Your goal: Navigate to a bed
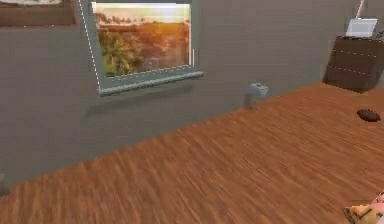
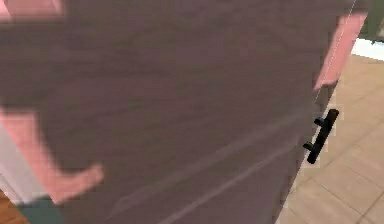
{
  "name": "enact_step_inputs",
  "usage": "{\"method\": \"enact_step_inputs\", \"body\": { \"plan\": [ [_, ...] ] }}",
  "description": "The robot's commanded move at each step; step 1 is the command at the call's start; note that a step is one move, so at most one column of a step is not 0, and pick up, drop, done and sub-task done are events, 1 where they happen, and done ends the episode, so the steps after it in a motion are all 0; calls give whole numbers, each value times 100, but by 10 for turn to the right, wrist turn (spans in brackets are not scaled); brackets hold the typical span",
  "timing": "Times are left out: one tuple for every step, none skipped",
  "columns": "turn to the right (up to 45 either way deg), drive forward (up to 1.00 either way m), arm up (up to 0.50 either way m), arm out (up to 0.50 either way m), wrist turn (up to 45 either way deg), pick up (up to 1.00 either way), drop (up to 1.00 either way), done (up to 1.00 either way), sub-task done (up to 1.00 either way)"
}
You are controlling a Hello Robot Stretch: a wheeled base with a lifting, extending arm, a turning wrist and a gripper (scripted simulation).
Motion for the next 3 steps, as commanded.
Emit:
{"method": "enact_step_inputs", "body": {
  "plan": [
    [-270,0,0,0,0,0,0,0,0],
    [0,30,0,0,0,0,0,0,0],
    [450,0,0,0,0,0,0,0,0]
  ]
}}
